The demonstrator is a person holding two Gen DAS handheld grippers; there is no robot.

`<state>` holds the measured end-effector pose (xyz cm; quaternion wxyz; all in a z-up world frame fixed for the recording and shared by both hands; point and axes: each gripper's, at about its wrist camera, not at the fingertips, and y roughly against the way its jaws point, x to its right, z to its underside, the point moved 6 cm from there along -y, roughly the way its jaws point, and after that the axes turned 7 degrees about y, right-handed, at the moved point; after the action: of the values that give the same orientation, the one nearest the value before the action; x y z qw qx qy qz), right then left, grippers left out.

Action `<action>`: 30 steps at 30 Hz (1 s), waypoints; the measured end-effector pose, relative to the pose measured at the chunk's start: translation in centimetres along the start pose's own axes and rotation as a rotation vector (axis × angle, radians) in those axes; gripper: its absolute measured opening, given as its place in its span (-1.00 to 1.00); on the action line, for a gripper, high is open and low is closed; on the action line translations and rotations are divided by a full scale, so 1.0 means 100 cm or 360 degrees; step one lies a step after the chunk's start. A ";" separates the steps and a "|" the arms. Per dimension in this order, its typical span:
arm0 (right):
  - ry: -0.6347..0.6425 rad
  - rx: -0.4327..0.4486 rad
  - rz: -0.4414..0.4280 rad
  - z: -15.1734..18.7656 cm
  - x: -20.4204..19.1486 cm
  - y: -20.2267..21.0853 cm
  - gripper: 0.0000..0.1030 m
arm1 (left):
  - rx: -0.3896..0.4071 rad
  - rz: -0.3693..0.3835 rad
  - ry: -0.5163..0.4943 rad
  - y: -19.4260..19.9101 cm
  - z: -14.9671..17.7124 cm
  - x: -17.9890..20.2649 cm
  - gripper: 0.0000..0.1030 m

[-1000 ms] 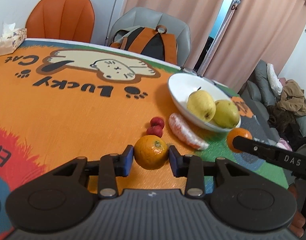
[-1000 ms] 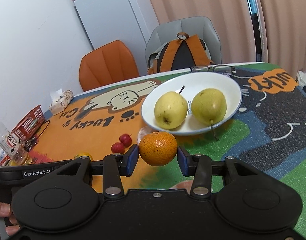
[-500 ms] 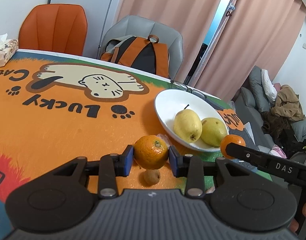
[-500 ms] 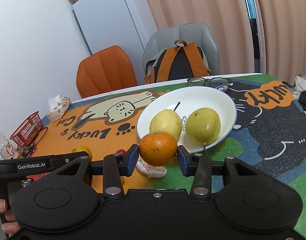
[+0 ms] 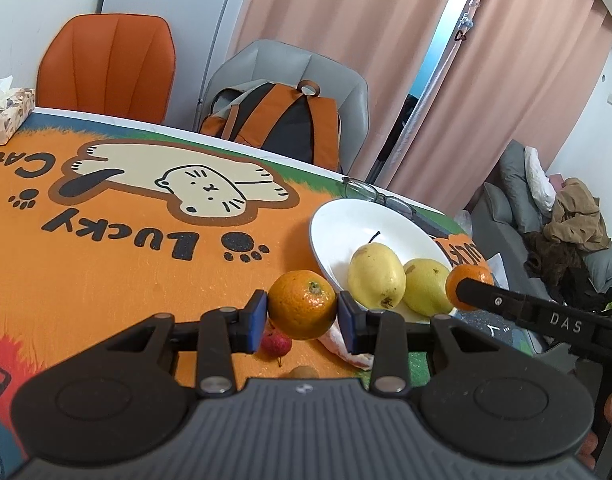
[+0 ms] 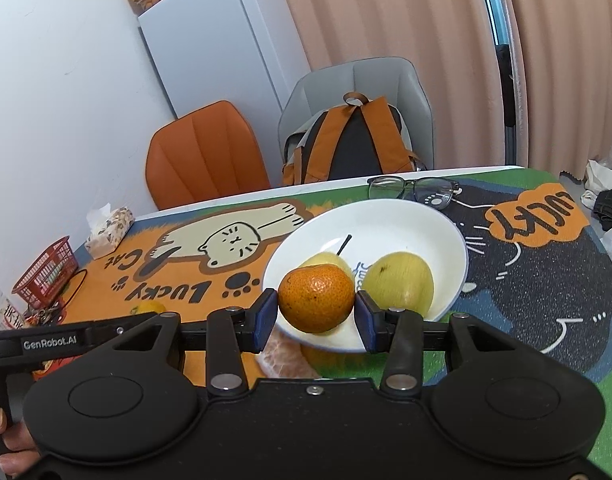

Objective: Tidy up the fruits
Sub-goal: 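Lower right tool's orange into the white bowl and open while left tool carries its orange, then lower left tool's orange into the white bowl and open while right tool withdraws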

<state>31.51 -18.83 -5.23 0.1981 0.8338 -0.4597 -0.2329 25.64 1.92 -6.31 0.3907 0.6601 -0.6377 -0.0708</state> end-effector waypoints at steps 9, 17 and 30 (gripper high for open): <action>0.0001 -0.0036 0.0001 -0.002 0.005 -0.021 -0.17 | -0.0009 -0.0032 0.0009 -0.011 -0.007 -0.005 -0.29; -0.0007 -0.0052 0.0022 -0.004 0.016 -0.037 -0.24 | -0.0028 -0.0078 0.0026 -0.020 -0.012 -0.013 -0.29; -0.0056 -0.0037 -0.0027 0.003 0.024 -0.027 -0.22 | -0.0040 -0.0053 -0.0055 -0.029 -0.022 0.005 -0.29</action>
<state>34.25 -19.60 -7.41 0.1978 0.8311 -0.4533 -0.2545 29.35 2.04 -6.35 0.3867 0.6644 -0.6323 -0.0966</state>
